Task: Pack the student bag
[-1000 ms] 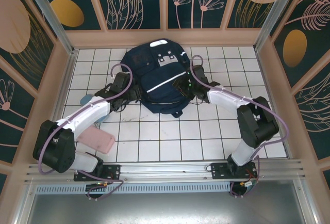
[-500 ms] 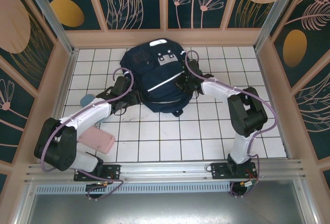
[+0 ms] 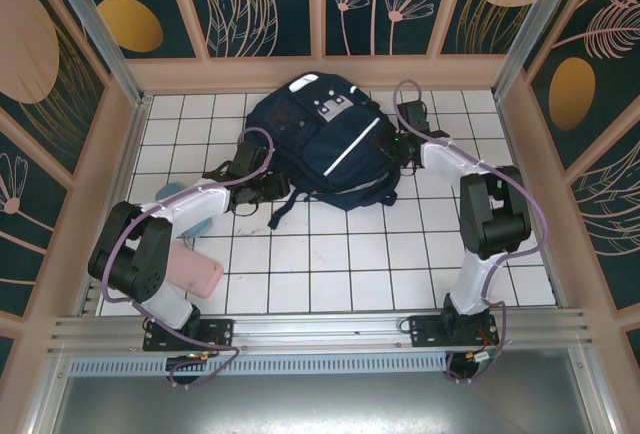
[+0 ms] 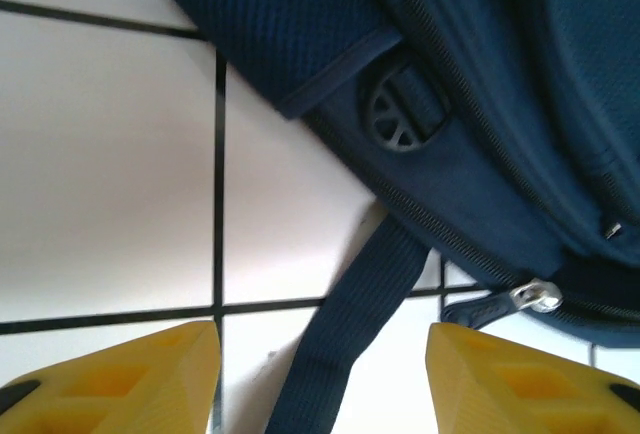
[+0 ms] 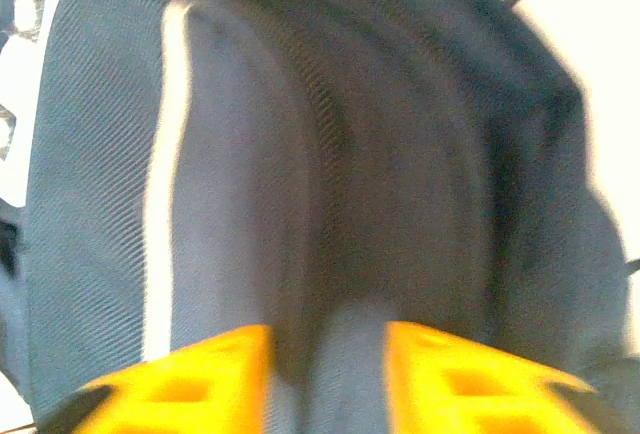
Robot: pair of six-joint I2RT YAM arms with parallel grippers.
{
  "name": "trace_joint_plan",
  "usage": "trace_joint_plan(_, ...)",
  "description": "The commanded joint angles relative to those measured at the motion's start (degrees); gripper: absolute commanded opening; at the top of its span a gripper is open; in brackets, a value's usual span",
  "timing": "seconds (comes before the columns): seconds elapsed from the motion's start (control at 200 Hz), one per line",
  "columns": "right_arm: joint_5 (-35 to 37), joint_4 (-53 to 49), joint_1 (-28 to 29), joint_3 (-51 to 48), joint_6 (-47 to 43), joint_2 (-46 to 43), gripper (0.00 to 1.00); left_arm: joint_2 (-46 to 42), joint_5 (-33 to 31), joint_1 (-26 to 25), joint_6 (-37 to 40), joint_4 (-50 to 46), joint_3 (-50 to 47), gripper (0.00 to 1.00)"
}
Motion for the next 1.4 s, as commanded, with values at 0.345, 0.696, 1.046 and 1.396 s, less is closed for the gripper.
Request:
trace_joint_plan(0.345,13.03,-12.37,24.68,-7.09,8.32,-14.76,0.45,-6.00,-13.14,1.38,-10.52,6.42,-3.59,0.76)
trace_joint_plan(0.696,12.69,-6.90,34.47,-1.86,21.88,-0.47,0.37,-12.39,-13.75,6.24,-12.40,8.37,-10.80,0.80)
trace_joint_plan(1.046,14.22,-4.46,35.62,3.44,31.41,7.88,0.40,-14.75,-14.63,6.71,-10.43,8.82,-12.20,0.81)
trace_joint_plan(1.396,18.80,-8.44,34.91,8.43,36.38,12.07,0.34,-15.23,-14.10,6.72,-9.72,9.68,-13.65,0.81)
